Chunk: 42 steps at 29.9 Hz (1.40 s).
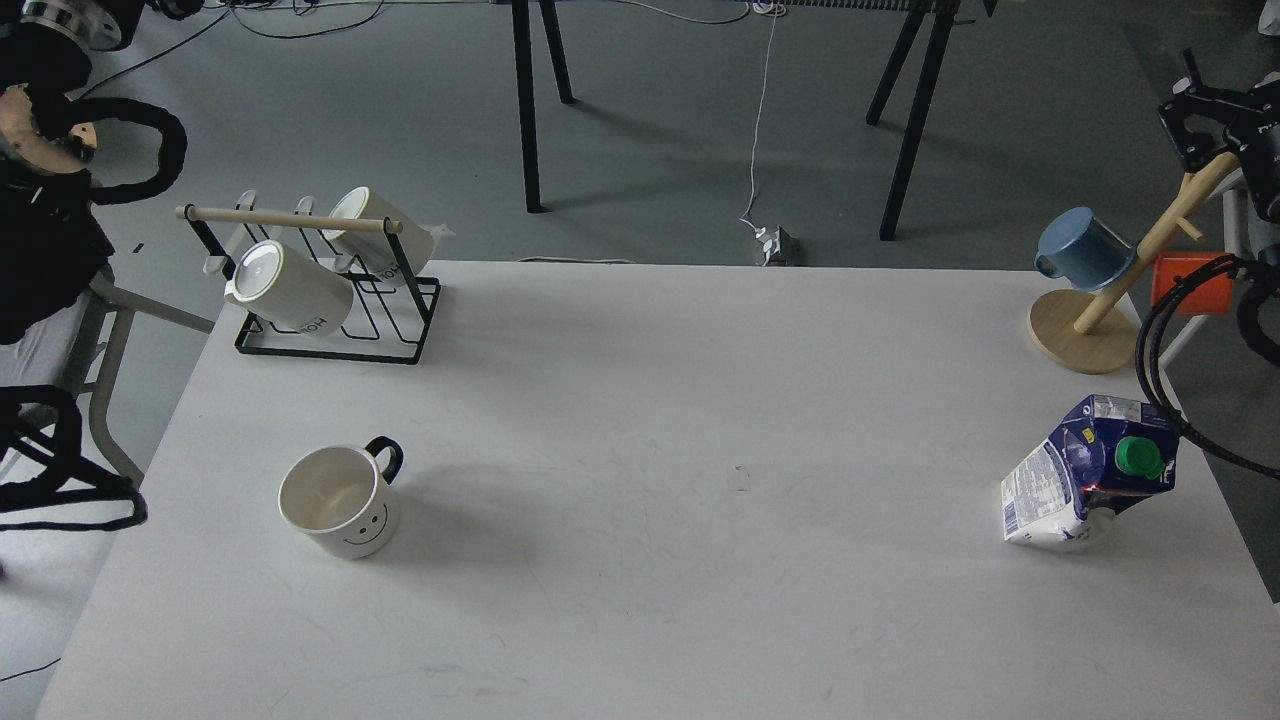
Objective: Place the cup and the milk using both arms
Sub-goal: 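Move the left hand down toward the white mug with black handle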
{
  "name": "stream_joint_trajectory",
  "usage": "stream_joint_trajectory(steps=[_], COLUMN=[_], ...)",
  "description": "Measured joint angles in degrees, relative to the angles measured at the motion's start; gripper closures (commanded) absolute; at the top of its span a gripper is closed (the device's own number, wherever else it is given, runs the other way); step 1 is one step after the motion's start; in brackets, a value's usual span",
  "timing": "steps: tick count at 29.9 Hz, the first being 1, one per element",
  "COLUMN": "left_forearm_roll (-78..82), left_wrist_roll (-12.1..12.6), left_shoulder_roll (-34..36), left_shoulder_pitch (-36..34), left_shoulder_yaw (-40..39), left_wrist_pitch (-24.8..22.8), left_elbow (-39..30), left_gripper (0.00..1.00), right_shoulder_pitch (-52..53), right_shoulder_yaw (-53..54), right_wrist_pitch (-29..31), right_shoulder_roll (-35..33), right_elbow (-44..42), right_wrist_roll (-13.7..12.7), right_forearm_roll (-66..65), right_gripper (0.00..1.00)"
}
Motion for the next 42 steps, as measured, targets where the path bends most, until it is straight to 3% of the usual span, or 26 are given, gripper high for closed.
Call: stream_joint_trajectory(steps=[10,14,17,21,27,33,42], left_forearm_roll=[-0.22,-0.01,0.65,3.36,19.74,48.62,88.34], left_wrist_roll=[0.16,0.25,0.07,-1.2,-3.01,-3.01,-3.76], left_shoulder_roll=[0.62,1.62,6.45,17.32,32.05,43.26,47.18], left_shoulder_pitch=[-0.01,0.06,2.35,6.26,13.85,22.29,36.54], left_shoulder_yaw=[-0.37,0.68,5.09,12.77,14.97,17.01,18.75], left_wrist_pitch=[-0.01,-0.01,-0.02,-0.05,0.36,10.46,28.49], left_elbow=[-1.69,-7.25,-16.62,-34.58,-57.81,-77.15,-79.14], left_gripper=[0.0,0.01,0.04,0.05,0.05,0.06,0.09], right_shoulder_pitch=[0.27,0.19,0.07,-0.22,-0.57,-1.01,-4.27], right_shoulder_yaw=[-0.67,-0.68,-0.68,-0.67,-0.67,-0.52,0.71], right_wrist_pitch=[0.0,0.0,0.0,0.0,0.0,0.0,0.0], right_shoulder_roll=[-0.1,-0.1,-0.45,-0.82,-0.86,-0.73,-0.63], right_elbow=[0.3,0.51,0.75,1.92,2.28,5.18,7.52], right_wrist_roll=[0.04,0.04,-0.08,-0.21,-0.11,0.03,0.23], right_forearm_roll=[-0.24,-0.25,-0.25,-0.31,-0.33,-0.34,-0.21], right_gripper=[0.01,0.01,0.01,0.01,0.01,0.01,0.01])
